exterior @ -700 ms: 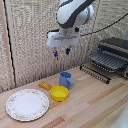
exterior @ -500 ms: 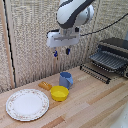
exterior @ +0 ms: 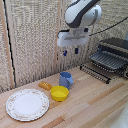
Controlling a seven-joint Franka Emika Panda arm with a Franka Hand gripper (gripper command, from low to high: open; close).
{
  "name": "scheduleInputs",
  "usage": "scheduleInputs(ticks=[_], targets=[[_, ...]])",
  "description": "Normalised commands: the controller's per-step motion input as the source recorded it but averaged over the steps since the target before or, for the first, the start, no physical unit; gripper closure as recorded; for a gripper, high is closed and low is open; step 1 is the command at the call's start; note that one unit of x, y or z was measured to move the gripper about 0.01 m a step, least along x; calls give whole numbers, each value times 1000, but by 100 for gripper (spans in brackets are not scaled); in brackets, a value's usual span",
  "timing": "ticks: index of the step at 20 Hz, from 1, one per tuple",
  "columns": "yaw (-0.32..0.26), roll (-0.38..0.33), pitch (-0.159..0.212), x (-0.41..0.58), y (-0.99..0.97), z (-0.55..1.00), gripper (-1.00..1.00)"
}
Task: Carefully approach the cobalt cup with your gripper. Make sure to hold the cobalt cup delicately with your gripper. Carefully elevate the cobalt cup, moving it off the surface. Position the cobalt cup to hover above the alabaster dining ware. Gently lower the cobalt cup onto the alabaster dining ware. Gradually release your hold on the cobalt cup.
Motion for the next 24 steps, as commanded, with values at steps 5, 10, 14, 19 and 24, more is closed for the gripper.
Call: scheduleInputs(ticks=[5,10,14,19,24], targets=[[0,-25,15,39,-46,-401,-100],[1,-56,19,99,0,-499,-100],[6,-53,52,66,-14,-524,-100],[4,-66,110,0,0,-497,-100],[23,-93,57,17,24,-463,-100]])
